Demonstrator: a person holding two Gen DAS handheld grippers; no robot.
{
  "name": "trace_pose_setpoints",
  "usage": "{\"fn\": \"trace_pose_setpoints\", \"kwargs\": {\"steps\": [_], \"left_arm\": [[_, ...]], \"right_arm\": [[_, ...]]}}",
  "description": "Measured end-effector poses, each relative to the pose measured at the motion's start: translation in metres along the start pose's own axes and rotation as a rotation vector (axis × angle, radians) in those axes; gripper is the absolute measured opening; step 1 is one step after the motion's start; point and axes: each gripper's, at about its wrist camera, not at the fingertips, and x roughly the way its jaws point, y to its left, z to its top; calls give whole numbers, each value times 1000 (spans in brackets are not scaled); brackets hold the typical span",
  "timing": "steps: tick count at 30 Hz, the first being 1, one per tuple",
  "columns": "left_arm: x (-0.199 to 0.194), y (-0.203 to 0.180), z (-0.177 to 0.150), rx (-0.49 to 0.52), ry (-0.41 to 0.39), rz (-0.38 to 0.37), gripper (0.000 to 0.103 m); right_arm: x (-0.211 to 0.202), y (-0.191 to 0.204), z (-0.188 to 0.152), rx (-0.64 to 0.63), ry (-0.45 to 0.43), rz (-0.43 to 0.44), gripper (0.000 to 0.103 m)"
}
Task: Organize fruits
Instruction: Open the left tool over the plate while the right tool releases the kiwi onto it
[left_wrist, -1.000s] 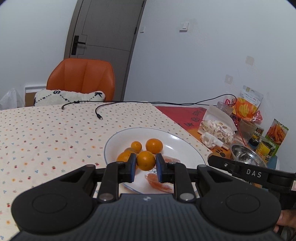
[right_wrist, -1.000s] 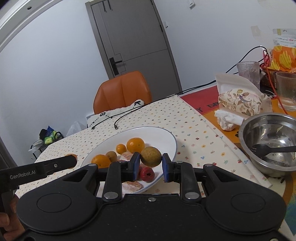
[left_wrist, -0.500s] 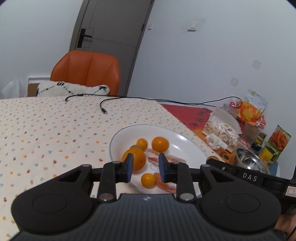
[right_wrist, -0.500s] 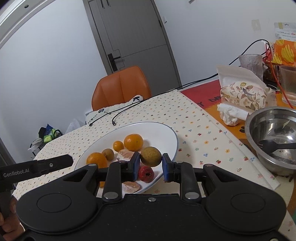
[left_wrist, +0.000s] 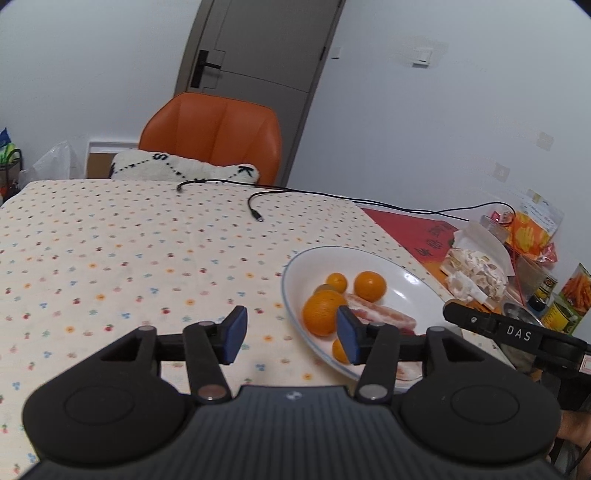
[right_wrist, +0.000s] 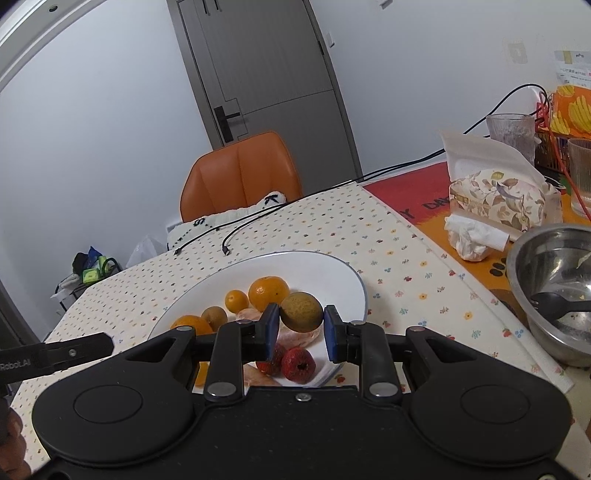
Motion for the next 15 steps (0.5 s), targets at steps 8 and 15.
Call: {"fn": "trace_pose_setpoints", "kwargs": {"steps": [8,15], "left_arm": [[-10,9,-1,-16,11,6,68],[-13,18,-2,-40,21,29,74]], "right_arm": [[12,1,0,-17,19,-26,25],[11,6,-2,-31,23,-29,28]]}}
